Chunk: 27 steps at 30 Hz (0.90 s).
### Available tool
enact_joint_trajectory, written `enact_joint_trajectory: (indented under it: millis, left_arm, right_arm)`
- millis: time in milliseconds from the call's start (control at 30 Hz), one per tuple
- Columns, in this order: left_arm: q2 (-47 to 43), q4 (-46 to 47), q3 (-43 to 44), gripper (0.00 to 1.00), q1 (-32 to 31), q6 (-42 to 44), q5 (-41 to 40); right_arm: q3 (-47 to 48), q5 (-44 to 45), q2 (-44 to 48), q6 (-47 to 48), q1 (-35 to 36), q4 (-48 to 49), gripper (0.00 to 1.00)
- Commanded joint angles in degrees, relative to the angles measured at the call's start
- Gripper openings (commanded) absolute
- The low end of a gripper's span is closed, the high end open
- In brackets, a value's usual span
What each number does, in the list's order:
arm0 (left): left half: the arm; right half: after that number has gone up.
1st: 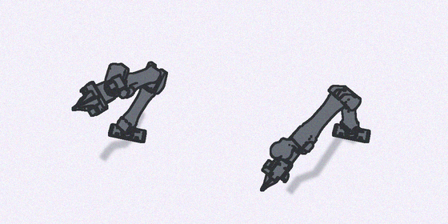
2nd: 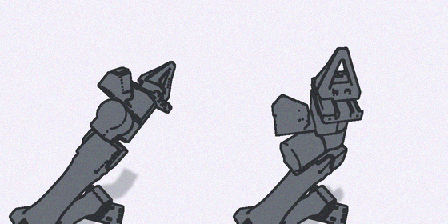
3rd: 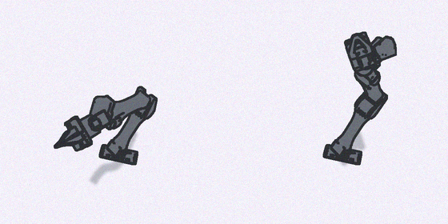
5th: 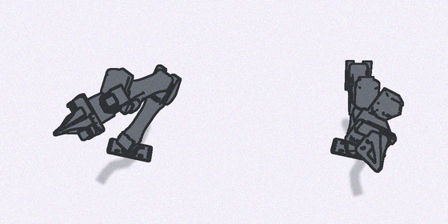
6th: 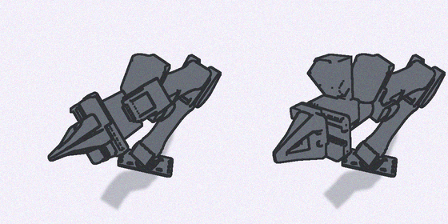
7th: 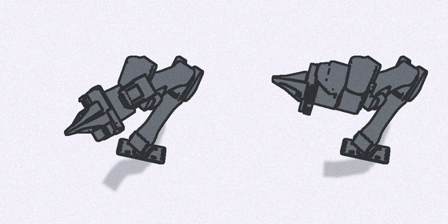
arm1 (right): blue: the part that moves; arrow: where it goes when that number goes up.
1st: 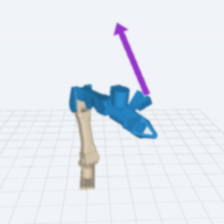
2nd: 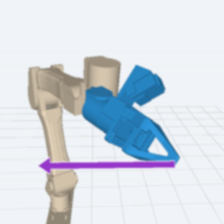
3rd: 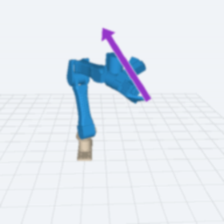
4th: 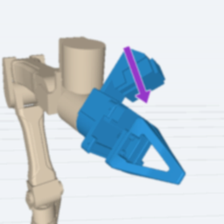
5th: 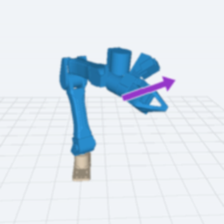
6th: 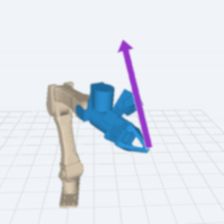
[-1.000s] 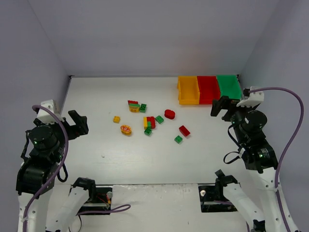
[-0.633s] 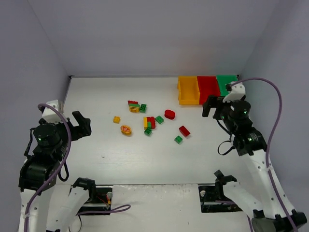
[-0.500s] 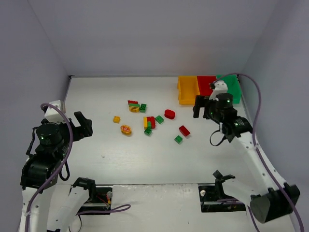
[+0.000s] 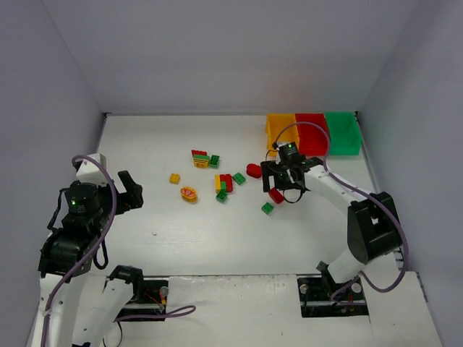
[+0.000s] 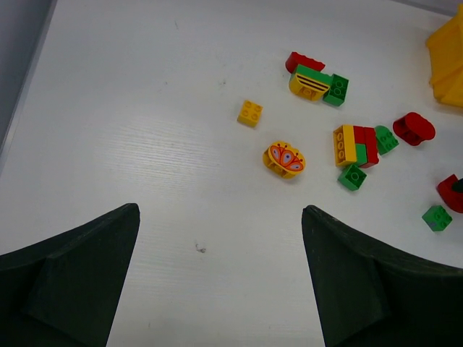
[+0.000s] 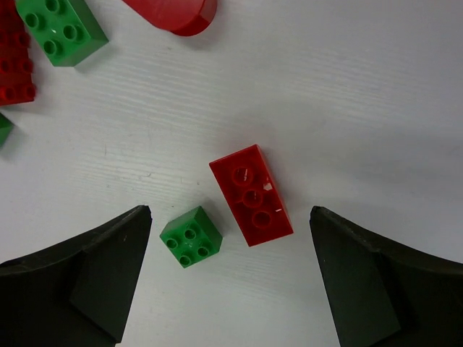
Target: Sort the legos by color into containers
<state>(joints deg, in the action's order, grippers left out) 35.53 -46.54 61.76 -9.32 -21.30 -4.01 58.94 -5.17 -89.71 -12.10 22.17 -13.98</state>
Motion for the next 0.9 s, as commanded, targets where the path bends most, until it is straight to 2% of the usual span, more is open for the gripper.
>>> enact_joint_trajectory:
  millis: [0, 167, 233, 333, 367, 400, 467, 667, 700, 867]
  left_arm:
    - [0.95, 2.6, -0.41, 0.87, -0.35, -0.15, 0.58]
    - [1.47, 3.39, -1.46, 0.87, -0.43, -0.32, 1.55]
    - [1.91, 3.74, -1.55, 0.87, -0.43, -0.41, 1.73]
    - [2.61, 4.0, -1.46, 0.87, -0.43, -0.41, 2.16]
    - [2.7, 4.09, -1.46, 0.87, -0.43, -0.41, 2.25]
    - [2.79, 4.09, -1.55, 0.87, -0.43, -0.32, 2.25]
    - [3.23, 4.18, -1.38, 0.87, -0.61, -0.06, 2.17]
    - [3.85, 4.35, -0.94, 0.87, -1.14, 0.12, 2.25]
    - [3.85, 4.36, -1.02, 0.87, -1.31, 0.12, 2.34]
    - [4.9, 4.45, -1.2, 0.87, -1.4, -0.23, 2.95]
  right_arm:
    - [1.62, 1.39, -2.92, -1.43, 1.03, 2.81, 0.88]
    - [1.62, 3.14, -7.92, -1.09, 1.03, 4.13, 0.8]
    - [1.01, 3.85, -8.46, -1.26, 1.03, 4.75, 0.7]
    - [0.3, 4.99, -8.55, -1.79, 0.94, 5.54, 0.42]
    - [0.21, 7.52, -8.55, -1.7, 0.94, 5.54, 0.22]
    - [0.39, 8.5, -8.38, -1.61, 0.85, 5.54, 0.13]
    - [1.0, 10.26, -7.32, -1.96, 0.24, 5.63, 0.0]
    - [10.39, 12.29, -4.94, 0.66, -7.13, 6.51, 0.0]
    - [12.24, 11.42, -5.47, 1.02, -9.93, 6.42, 0.0]
    - [24.63, 12.81, -11.79, 3.12, -14.7, 6.42, 0.03]
